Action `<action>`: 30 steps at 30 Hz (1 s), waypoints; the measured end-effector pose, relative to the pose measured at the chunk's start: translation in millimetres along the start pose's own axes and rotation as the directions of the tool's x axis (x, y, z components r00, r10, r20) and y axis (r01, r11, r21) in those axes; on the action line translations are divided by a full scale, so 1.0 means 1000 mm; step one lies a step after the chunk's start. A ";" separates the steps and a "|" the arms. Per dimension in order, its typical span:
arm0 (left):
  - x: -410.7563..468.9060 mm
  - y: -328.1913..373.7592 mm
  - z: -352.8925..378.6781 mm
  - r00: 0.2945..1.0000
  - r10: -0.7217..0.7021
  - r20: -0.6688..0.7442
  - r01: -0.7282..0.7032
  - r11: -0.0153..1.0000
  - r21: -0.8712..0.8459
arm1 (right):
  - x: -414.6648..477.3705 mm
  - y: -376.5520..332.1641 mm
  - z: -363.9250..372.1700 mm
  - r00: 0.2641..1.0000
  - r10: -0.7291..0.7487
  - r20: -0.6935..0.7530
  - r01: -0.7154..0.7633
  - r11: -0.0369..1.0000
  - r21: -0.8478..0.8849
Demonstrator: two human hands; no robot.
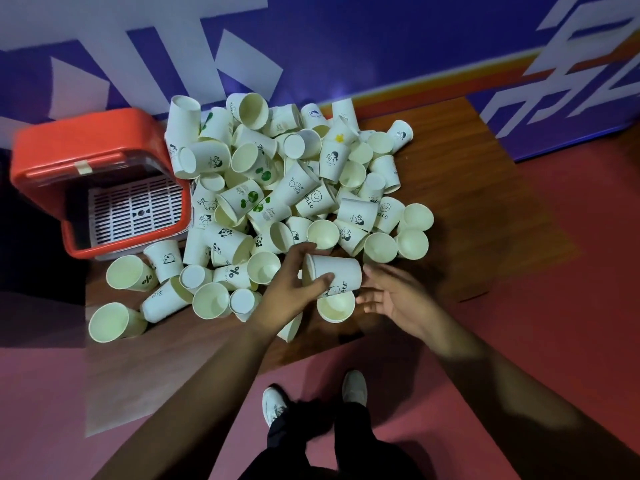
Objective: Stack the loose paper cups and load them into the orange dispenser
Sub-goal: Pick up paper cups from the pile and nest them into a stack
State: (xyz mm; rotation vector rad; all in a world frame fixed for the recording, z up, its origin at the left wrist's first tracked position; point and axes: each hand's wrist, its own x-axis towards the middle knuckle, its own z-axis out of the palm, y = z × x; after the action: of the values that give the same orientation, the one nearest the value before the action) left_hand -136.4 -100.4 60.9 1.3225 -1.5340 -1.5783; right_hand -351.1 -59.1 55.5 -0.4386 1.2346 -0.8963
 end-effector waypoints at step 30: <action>0.008 -0.085 0.041 0.923 0.274 0.269 -0.384 0.641 0.664 | 0.041 0.020 -0.059 0.800 -0.573 -0.180 0.159 0.491 -0.856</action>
State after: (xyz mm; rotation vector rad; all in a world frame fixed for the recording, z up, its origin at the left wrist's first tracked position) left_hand -156.7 -76.0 -28.3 1.1816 -2.4750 -0.8621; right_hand -397.6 -69.2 -2.1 -1.3741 2.0408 -0.7573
